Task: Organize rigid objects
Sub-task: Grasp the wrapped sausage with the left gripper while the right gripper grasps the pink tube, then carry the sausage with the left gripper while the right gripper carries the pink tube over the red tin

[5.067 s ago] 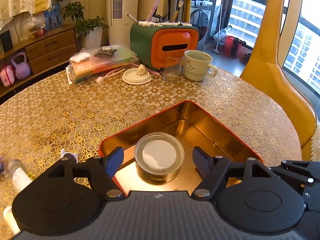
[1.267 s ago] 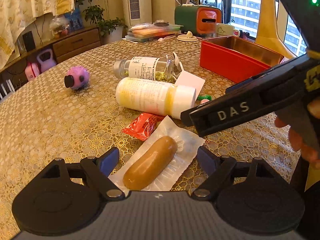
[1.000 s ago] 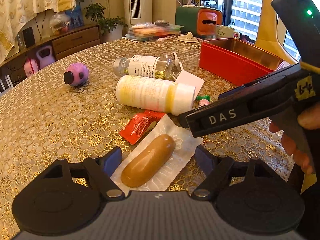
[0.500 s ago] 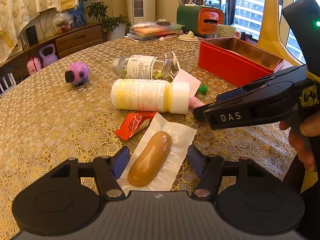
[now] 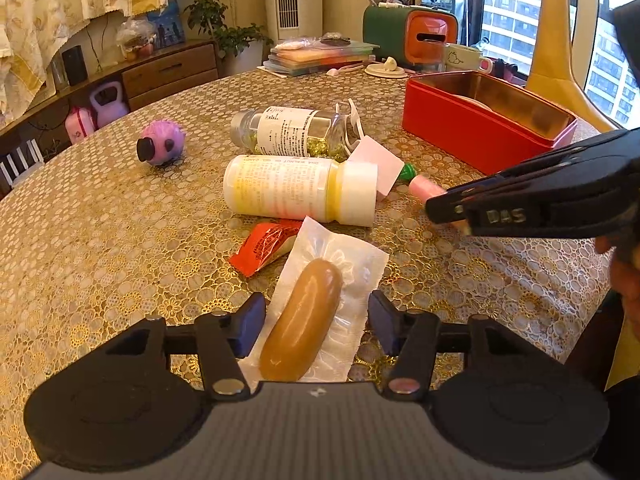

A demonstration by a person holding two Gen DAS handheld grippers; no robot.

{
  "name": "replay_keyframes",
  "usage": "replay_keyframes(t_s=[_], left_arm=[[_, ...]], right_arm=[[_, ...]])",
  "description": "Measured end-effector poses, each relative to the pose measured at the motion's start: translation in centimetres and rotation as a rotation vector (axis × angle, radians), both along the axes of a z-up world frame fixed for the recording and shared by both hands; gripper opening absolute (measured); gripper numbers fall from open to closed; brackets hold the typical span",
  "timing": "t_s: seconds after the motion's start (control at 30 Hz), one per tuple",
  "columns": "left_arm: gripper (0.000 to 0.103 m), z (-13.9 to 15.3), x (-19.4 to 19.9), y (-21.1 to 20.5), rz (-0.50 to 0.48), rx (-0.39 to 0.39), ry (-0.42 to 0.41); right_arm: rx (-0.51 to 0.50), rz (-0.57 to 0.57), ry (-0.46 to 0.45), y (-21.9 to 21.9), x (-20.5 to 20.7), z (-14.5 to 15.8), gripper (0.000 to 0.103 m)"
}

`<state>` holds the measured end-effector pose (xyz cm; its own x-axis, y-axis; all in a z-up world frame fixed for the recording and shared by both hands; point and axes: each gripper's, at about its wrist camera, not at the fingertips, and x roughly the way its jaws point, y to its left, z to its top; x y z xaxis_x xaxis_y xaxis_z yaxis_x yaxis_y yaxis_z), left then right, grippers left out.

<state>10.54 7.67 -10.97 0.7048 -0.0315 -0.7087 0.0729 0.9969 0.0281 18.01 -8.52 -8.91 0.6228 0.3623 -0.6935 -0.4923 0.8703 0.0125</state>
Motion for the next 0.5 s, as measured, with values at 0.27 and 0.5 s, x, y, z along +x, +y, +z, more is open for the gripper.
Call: replay_keyframes(t_s=[0.27, 0.5], left_arm=[[0.053, 1.0, 0.1, 0.0, 0.043, -0.058, 0.027], [0.053, 2.9, 0.5, -1.4, 0.057, -0.1, 0.049]], right_arm=[[0.049, 0.007, -0.021, -3.0, -1.2, 2.2, 0.015], [0.083, -0.025, -0.028, -5.5, -1.2, 4.0, 0.015]])
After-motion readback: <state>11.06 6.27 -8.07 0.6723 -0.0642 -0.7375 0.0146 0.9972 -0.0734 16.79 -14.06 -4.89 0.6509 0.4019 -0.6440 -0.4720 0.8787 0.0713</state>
